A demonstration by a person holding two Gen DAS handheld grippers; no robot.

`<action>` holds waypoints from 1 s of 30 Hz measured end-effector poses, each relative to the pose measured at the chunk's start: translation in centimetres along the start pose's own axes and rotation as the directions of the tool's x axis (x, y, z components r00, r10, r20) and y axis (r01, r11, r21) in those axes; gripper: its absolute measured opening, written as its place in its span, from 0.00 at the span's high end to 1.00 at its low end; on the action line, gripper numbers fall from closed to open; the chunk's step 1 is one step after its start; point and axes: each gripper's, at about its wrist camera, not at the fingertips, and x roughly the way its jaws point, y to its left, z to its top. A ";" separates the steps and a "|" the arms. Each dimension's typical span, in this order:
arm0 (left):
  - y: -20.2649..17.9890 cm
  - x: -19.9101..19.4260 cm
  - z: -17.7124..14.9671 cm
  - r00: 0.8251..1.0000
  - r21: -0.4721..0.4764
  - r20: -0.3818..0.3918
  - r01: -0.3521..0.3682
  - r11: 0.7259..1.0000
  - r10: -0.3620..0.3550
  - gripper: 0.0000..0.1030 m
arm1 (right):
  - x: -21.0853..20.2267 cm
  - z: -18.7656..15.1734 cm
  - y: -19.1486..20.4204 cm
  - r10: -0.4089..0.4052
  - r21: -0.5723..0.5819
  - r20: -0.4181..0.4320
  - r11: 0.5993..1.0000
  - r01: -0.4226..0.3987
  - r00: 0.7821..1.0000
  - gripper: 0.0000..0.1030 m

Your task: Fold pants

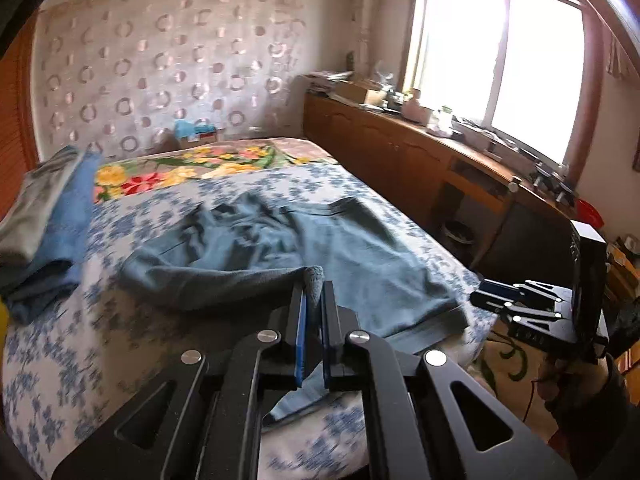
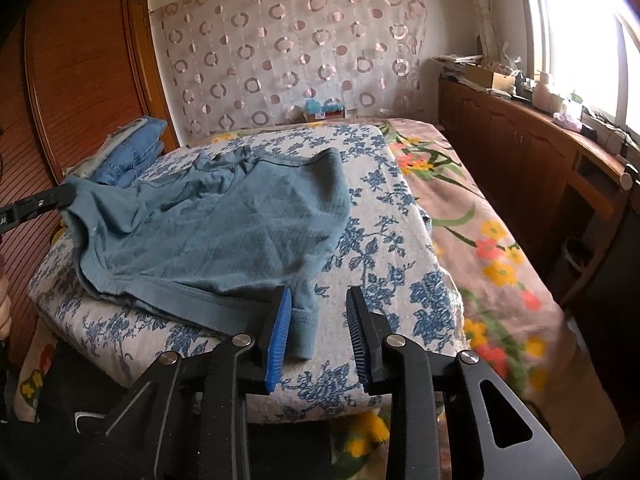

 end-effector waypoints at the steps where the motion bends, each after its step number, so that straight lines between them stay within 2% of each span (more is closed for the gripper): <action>1: -0.4 0.3 0.3 1.000 0.007 -0.002 0.006 1.000 -0.006 0.93 | -0.1 0.0 -0.2 0.001 0.002 0.003 1.000 -0.001 1.000 0.69; 5: -2.3 1.5 1.5 0.999 0.039 -0.010 0.035 0.999 -0.034 0.93 | -0.2 0.0 -0.8 0.004 0.008 0.011 1.000 -0.004 1.000 0.65; 11: -5.2 3.2 2.9 0.997 0.077 -0.022 0.077 0.994 -0.076 0.93 | -0.5 -0.2 -1.5 0.003 0.015 0.017 1.000 -0.003 1.000 0.64; 17: -6.1 4.1 3.1 0.998 0.085 -0.037 0.054 0.995 -0.051 0.92 | -0.4 -0.3 -1.5 0.007 0.015 0.016 1.000 -0.007 1.000 0.64; 18: -5.9 4.2 3.0 0.998 0.078 -0.045 0.053 0.996 -0.050 0.90 | -0.4 -0.3 -1.4 0.008 0.014 0.015 1.000 -0.009 1.000 0.64; 20: -5.6 4.3 2.7 0.998 0.075 -0.054 0.049 0.996 -0.045 0.77 | -0.3 -0.1 -1.4 0.013 0.013 0.015 1.000 -0.014 1.000 0.63; 21: -5.4 4.2 2.6 0.998 0.078 -0.049 0.040 0.996 -0.036 0.75 | -0.2 -0.1 -1.2 0.016 0.013 0.015 1.000 -0.016 1.000 0.63; 22: -5.2 4.0 2.4 0.999 0.076 -0.043 0.034 0.997 -0.031 0.68 | -0.1 -0.1 -1.2 0.018 0.013 0.016 1.000 -0.018 1.000 0.62; 23: -4.7 3.7 2.3 0.999 0.069 -0.034 0.027 0.997 -0.025 0.56 | 0.0 0.0 -1.0 0.019 0.014 0.017 1.000 -0.020 1.000 0.62; 27: -3.0 2.8 1.6 1.000 0.050 -0.023 0.014 0.999 -0.013 0.41 | 0.6 0.4 -0.3 0.035 0.008 0.018 0.999 -0.035 0.999 0.61; 30: -1.5 2.2 0.6 1.000 0.032 -0.013 -0.024 0.999 0.024 0.40 | 1.2 0.9 0.5 0.050 -0.012 0.019 0.999 -0.050 0.999 0.61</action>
